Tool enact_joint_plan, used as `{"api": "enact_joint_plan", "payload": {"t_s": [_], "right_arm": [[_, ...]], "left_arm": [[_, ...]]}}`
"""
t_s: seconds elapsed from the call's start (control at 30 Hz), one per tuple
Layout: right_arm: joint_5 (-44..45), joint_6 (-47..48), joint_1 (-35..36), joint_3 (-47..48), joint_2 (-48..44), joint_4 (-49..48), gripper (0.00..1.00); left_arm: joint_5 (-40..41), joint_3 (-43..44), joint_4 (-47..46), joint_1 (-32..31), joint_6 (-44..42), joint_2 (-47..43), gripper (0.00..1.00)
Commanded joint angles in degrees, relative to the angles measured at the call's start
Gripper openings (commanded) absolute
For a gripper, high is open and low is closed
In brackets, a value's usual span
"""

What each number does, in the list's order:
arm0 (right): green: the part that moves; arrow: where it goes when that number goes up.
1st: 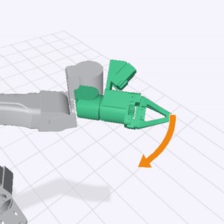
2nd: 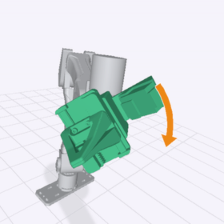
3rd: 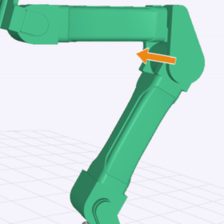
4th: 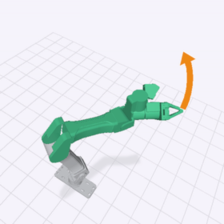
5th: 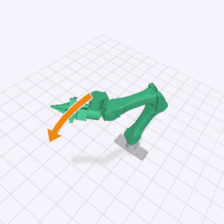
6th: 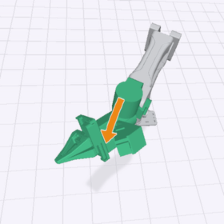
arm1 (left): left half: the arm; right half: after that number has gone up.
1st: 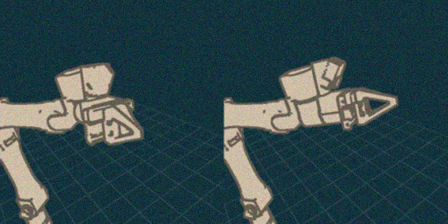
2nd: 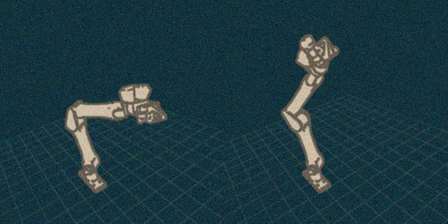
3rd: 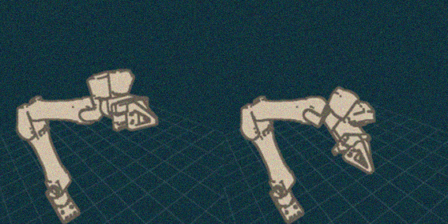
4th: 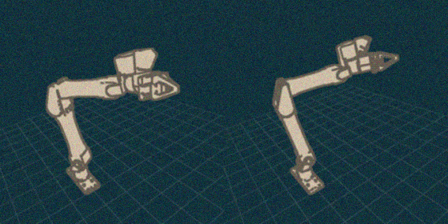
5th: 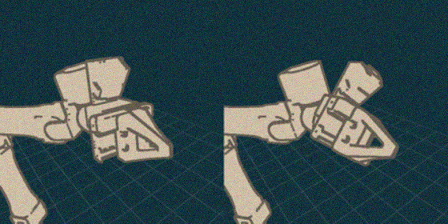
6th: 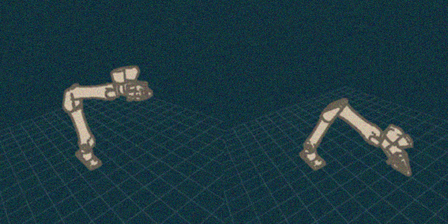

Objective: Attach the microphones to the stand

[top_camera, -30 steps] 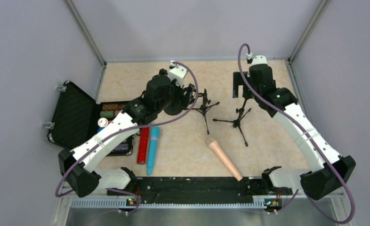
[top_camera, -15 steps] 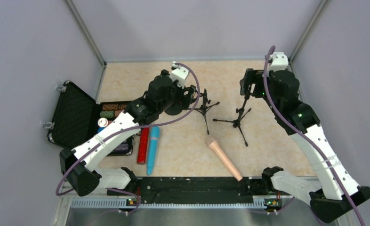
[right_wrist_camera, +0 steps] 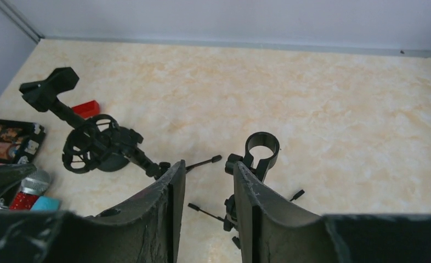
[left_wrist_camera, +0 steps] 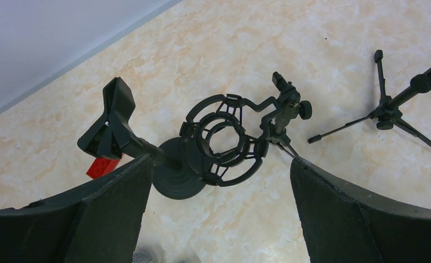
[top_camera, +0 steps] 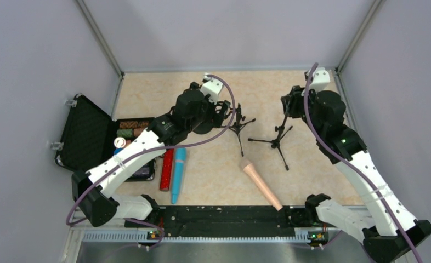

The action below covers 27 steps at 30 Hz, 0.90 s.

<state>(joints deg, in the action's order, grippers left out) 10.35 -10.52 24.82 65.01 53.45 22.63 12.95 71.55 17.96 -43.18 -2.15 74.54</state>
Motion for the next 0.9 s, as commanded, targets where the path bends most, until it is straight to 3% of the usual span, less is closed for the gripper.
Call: {"api": "enact_joint_plan", "payload": {"t_s": [0.0, 0.13, 0.33, 0.57, 0.87], "right_arm": [[-0.9, -0.5, -0.4, -3.9, 2.2, -4.9, 0.35], [0.1, -2.5, -0.4, -8.2, 4.2, -5.2, 0.2], [0.3, -7.0, -0.3, -18.4, 3.2, -8.1, 0.18], [-2.6, -7.8, -0.4, -20.5, 3.7, -10.2, 0.22], [-12.9, -5.5, -0.4, -15.1, 6.0, -13.3, 0.37]], "left_arm": [[0.6, 0.1, -3.2, -0.7, -1.0, 0.1, 0.99], [0.9, 0.2, -3.1, -0.8, -1.0, 0.2, 0.99], [0.7, 0.1, -3.1, -1.1, -1.2, 0.0, 0.99], [0.5, 0.2, -3.1, -1.4, -1.2, 0.0, 0.99], [0.9, 0.2, -3.0, -1.6, -1.4, 0.5, 0.99]]}}
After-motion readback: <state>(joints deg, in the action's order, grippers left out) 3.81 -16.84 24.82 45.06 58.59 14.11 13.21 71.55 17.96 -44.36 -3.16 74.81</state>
